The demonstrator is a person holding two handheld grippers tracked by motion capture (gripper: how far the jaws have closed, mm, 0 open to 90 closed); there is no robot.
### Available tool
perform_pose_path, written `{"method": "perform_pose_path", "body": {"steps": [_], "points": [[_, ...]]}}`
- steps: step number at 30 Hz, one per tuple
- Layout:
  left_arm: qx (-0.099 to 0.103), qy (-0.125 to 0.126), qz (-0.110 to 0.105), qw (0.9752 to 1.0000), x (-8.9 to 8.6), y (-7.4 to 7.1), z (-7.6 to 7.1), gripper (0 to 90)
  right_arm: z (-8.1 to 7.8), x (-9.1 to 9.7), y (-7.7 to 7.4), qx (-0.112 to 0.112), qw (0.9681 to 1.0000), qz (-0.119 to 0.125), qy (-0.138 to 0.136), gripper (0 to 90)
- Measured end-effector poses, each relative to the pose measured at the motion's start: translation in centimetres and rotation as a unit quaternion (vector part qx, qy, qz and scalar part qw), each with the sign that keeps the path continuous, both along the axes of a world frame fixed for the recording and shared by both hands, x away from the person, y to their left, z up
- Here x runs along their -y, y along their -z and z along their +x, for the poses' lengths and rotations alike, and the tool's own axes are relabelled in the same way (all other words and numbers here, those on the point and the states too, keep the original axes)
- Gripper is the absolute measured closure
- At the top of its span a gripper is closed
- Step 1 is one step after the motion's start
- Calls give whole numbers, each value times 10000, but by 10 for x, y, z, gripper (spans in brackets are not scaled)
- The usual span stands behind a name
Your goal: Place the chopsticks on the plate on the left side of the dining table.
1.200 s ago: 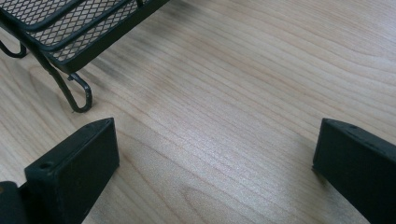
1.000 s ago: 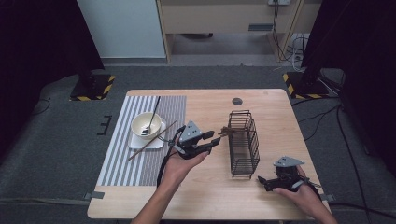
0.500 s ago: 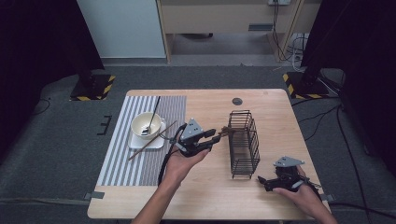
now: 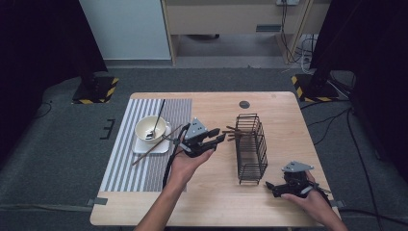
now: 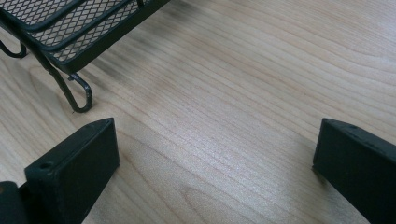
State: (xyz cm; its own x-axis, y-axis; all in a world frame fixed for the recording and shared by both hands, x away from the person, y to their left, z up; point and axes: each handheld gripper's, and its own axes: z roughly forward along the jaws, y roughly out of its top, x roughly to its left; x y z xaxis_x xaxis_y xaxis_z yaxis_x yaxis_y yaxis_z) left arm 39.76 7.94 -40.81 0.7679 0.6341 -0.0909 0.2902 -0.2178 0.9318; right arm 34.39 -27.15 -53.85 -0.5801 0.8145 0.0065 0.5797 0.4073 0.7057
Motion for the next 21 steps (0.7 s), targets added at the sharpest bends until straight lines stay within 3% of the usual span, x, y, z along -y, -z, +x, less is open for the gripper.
{"method": "perform_pose_path", "body": {"steps": [14,21], "points": [[13,59,22,10000,10,-6,3,656,0,0,0,-4,10000,3,0,2],[-8,64,179,9998,13,-11,3,667,0,0,0,-4,10000,2,-1,2]]}}
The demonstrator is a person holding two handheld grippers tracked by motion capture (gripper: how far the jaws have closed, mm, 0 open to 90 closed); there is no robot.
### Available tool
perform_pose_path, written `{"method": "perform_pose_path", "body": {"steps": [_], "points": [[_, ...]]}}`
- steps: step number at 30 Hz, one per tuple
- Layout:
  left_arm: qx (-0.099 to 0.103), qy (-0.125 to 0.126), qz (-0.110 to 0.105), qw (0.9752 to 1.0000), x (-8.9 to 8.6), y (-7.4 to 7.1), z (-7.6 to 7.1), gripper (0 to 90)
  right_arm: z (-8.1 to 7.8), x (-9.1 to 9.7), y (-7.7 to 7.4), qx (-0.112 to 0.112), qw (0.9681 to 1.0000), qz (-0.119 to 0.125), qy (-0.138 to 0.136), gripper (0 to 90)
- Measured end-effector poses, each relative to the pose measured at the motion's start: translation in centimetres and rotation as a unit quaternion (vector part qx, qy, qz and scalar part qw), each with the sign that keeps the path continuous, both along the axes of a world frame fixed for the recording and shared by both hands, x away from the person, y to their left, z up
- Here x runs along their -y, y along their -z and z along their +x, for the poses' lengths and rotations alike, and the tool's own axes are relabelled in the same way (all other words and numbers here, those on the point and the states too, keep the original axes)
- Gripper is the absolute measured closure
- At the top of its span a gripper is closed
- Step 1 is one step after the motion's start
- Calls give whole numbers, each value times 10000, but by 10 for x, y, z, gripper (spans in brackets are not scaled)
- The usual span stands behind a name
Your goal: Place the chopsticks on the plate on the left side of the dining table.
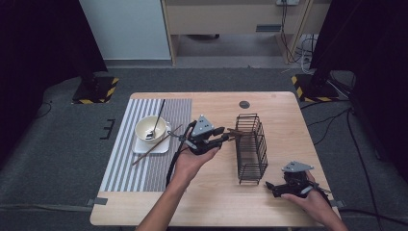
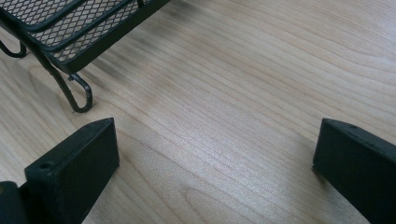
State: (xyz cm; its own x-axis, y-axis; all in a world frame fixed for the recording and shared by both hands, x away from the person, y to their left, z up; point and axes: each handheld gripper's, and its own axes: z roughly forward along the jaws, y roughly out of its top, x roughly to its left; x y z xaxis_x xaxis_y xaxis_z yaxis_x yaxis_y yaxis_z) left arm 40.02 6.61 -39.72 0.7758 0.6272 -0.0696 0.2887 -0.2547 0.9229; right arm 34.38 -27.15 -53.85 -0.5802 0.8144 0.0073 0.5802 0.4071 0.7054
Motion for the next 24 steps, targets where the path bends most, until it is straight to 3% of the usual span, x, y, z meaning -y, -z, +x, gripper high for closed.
{"method": "perform_pose_path", "body": {"steps": [15,21,24], "points": [[-56,-117,212,9997,9,0,5,671,0,0,0,5,10000,-3,0,2],[-10,-63,287,9996,13,-3,1,801,0,0,0,1,10000,0,-1,2],[64,-143,375,9992,15,-5,-1,824,0,0,0,0,10000,0,0,2]]}}
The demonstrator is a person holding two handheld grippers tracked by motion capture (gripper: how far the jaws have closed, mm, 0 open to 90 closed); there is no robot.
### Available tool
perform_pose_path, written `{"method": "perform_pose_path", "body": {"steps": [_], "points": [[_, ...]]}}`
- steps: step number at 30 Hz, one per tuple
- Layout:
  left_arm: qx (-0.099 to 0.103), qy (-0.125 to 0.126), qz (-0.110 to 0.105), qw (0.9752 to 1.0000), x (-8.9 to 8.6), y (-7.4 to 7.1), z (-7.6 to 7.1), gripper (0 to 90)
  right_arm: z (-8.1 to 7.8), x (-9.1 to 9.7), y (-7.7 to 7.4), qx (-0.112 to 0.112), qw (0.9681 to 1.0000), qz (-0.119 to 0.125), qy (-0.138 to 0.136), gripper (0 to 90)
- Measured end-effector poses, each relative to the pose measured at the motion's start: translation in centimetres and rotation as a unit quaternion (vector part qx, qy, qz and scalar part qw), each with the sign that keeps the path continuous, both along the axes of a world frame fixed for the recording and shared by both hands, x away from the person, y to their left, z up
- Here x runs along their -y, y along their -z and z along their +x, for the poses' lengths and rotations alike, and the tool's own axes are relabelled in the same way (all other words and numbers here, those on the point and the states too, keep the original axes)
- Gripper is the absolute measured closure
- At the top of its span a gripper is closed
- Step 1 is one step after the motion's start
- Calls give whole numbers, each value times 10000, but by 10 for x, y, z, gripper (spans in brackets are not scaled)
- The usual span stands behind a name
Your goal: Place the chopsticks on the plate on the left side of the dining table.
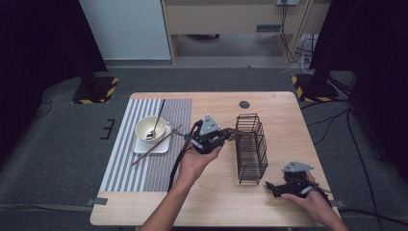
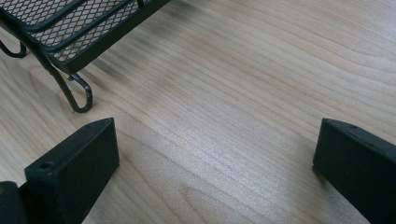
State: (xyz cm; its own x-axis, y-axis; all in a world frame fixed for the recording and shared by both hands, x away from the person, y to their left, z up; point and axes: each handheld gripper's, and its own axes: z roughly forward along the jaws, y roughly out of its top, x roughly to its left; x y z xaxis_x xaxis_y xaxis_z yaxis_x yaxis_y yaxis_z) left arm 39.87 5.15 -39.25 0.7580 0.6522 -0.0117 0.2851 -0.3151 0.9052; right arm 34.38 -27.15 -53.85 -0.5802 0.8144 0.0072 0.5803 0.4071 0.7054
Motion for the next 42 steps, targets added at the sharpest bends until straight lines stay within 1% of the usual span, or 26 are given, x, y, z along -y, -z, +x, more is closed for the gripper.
{"method": "perform_pose_path", "body": {"steps": [2,7,11,15,19,21,25,29,34,38,42], "points": [[7,-50,-27,10000,0,0,0,829,0,0,0,1,10000,0,-1,2],[7,-143,-299,9995,-5,-4,-1,831,0,0,0,5,10000,-2,0,2],[3,-171,-425,9990,-11,-7,-3,831,0,0,0,-7,10000,3,2,2],[3,-217,-641,9977,-20,-9,-7,831,0,0,0,0,10000,0,0,2],[29,-283,-832,9961,-30,-10,-12,831,0,0,0,1,10000,-1,-7,2],[-12,-304,-962,9949,-35,-9,-14,831,0,0,0,3,10000,-2,-9,2],[17,-355,-1053,9938,-45,-7,-19,832,0,0,0,2,10000,-2,-10,2],[3,-422,-1281,9909,-54,-6,-24,831,0,0,0,3,10000,-2,-10,2],[52,-473,-1535,9870,-61,-8,-29,832,0,0,0,2,10000,-2,-10,2],[109,-452,-1585,9863,-62,-11,-33,832,0,0,0,3,10000,-2,-10,2],[121,-451,-1667,9849,-62,-14,-35,832,0,0,0,2,10000,-3,-9,2]]}}
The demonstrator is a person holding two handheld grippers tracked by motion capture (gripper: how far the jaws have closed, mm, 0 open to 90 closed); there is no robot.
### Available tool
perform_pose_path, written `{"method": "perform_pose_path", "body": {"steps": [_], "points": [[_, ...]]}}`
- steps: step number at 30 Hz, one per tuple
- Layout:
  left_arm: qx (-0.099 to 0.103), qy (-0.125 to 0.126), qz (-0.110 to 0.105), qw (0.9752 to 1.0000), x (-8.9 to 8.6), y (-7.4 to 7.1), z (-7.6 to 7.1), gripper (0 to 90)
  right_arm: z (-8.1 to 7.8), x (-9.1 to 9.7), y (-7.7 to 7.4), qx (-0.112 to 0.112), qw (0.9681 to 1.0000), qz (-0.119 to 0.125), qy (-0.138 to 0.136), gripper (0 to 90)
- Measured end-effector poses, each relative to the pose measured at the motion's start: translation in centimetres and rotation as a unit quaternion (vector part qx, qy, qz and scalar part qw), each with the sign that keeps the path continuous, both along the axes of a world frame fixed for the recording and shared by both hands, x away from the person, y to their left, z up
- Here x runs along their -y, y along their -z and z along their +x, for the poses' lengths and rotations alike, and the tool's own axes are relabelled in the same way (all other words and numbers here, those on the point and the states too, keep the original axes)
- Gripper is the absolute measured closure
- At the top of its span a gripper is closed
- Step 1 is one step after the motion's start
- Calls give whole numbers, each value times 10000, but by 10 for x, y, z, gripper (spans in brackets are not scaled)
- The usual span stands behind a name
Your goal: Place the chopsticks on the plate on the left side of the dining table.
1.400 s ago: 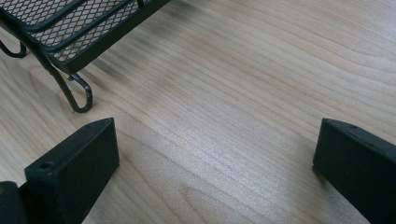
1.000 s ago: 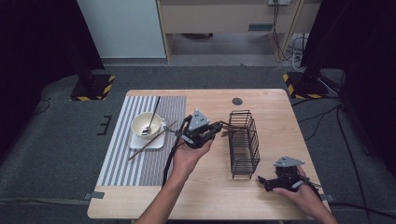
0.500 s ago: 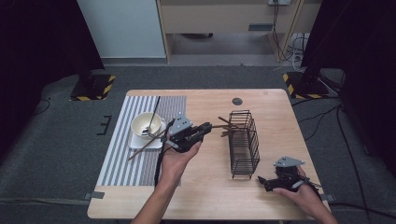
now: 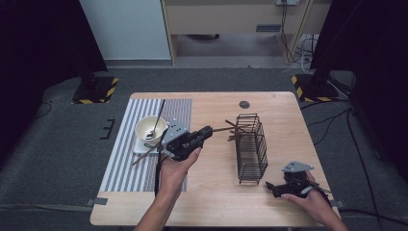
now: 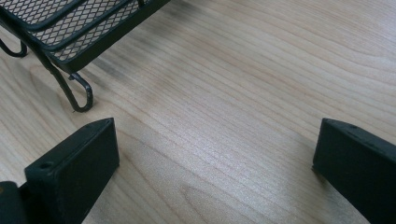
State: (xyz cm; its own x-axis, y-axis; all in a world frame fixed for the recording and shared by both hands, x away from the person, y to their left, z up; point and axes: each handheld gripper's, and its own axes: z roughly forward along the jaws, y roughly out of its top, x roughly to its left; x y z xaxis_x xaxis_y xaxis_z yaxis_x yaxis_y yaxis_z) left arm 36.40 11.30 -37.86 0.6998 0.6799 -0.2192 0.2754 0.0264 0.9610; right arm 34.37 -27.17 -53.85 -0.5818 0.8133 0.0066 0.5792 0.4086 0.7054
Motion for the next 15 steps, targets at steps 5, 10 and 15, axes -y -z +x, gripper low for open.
{"method": "perform_pose_path", "body": {"steps": [5,10,15], "points": [[88,-21,-94,9999,1,-5,-3,832,0,0,0,5,10000,-4,-3,2],[164,4,-112,9998,4,-13,-5,832,0,0,0,6,10000,-3,-2,2],[246,24,-141,9996,7,-20,-8,832,0,0,0,2,10000,-1,2,2]]}}
